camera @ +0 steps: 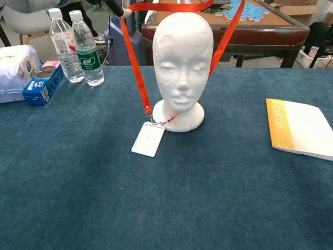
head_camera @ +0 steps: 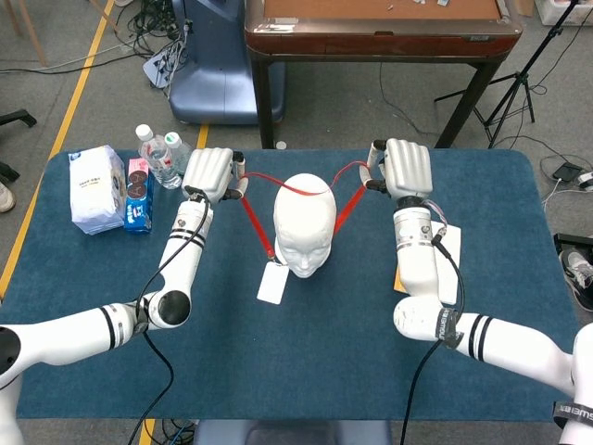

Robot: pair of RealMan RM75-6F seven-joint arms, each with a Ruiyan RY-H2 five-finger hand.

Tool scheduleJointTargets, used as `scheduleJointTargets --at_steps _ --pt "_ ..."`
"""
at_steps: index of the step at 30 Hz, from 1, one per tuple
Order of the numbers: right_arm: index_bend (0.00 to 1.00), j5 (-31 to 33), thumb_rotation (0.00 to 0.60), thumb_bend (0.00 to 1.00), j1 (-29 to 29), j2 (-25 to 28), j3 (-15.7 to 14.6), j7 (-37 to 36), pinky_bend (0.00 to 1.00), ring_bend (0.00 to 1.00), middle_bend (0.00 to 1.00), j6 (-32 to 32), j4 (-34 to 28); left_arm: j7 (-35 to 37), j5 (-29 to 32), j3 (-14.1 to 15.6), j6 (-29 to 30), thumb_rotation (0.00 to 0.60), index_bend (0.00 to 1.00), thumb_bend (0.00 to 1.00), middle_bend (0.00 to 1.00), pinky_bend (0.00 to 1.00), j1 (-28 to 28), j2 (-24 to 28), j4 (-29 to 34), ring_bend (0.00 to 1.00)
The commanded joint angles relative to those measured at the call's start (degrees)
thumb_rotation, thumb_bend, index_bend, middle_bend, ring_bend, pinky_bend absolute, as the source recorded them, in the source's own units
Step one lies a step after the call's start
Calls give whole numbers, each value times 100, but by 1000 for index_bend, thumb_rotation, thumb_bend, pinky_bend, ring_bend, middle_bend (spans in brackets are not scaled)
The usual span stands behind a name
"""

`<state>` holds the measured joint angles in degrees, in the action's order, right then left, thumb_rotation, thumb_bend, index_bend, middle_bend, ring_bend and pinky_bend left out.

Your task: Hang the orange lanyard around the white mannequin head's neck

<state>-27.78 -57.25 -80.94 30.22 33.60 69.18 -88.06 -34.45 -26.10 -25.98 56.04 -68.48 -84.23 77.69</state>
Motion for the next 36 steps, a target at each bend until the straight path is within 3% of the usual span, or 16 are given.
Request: scheduleJointTargets --at_steps 1,9,25,36 --pt "645 202 600 414 -186 -158 41 153 1000 1000 1000 -80 290 -24 147 35 -154 600 630 425 975 985 -109 -119 -352 967" --pt "645 497 600 413 -508 -412 92 404 1000 1000 1000 -222 767 -16 407 30 -373 600 628 425 975 985 -215 -257 -960 967" --pt "643 1116 600 413 -832 -582 152 847 1000 1000 1000 -508 1271 -166 631 125 -684 600 606 424 968 981 -392 -501 -1604 962" --pt "533 1437 600 413 -982 -550 149 1065 1000 1000 1000 -751 1464 -436 949 134 -860 600 555 424 955 981 -557 -741 -2176 950"
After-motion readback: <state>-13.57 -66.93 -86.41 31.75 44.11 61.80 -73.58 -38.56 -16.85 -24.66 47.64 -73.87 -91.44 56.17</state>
